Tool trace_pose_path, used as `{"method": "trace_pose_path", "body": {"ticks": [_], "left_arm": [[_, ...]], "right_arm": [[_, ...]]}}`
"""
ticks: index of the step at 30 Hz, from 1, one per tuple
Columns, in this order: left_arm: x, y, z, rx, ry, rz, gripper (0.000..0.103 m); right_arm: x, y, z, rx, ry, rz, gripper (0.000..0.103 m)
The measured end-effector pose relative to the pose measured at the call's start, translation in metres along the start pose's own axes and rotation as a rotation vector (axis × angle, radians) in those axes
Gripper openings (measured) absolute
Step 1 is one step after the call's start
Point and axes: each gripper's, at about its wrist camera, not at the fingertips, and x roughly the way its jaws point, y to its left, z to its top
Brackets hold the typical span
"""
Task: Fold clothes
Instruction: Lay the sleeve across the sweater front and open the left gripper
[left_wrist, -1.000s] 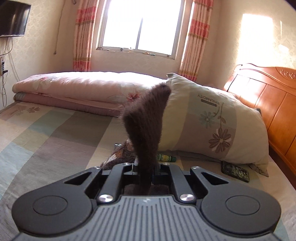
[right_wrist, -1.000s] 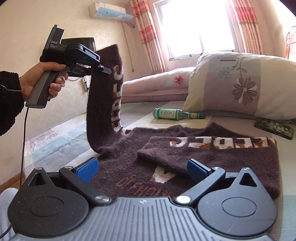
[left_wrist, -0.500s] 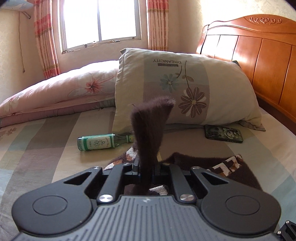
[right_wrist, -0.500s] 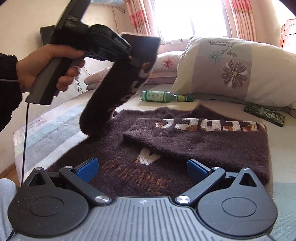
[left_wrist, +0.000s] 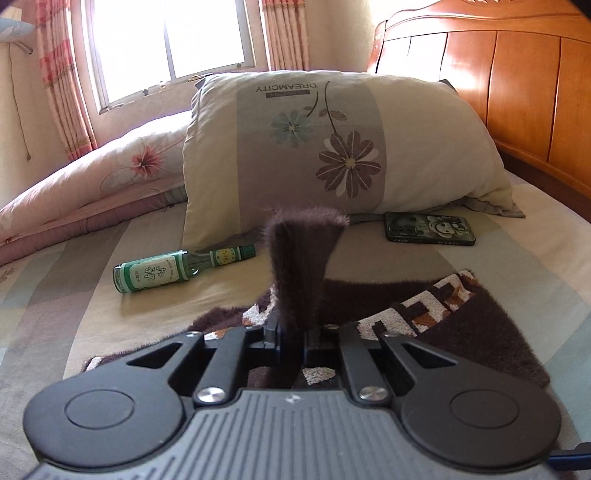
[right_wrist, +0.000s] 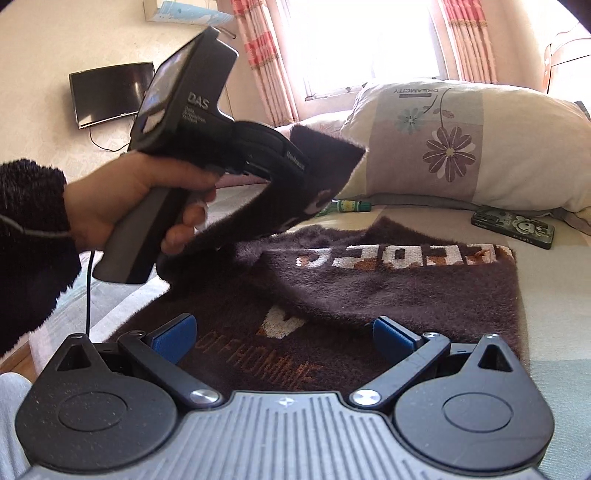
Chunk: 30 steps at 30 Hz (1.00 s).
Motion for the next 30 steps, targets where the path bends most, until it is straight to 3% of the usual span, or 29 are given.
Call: {"method": "trace_pose_path", "body": {"ticks": [12, 18, 22, 25, 30], "left_arm": [[0.026, -0.026, -0.017, 0.007, 0.037, -0.056, 0.01], [0.007, -0.028, -0.011, 0.005, 0.031, -0.205, 0.017], [-0.017, -0.024, 0.001, 0.038, -0.005, -0.247, 0.023], [-0.03, -0.006, 0.005, 0.049, -0.015, -0.226, 0.027], [-0.039, 0.05, -0.011, 0.017, 0.012, -0.108, 0.03]], "right_arm": [[0.01, -0.008, -0.003, 0.016, 0.044, -0.053, 0.103], [0.013, -0.012, -0.001, 0.034, 0.048, -0.051, 0.103], [0.015, -0.014, 0.001, 0.051, 0.048, -0.052, 0.103], [0.017, -0.016, 0.002, 0.063, 0.048, -0.052, 0.103], [0.02, -0.021, 0.006, 0.096, 0.044, -0.047, 0.103]]}}
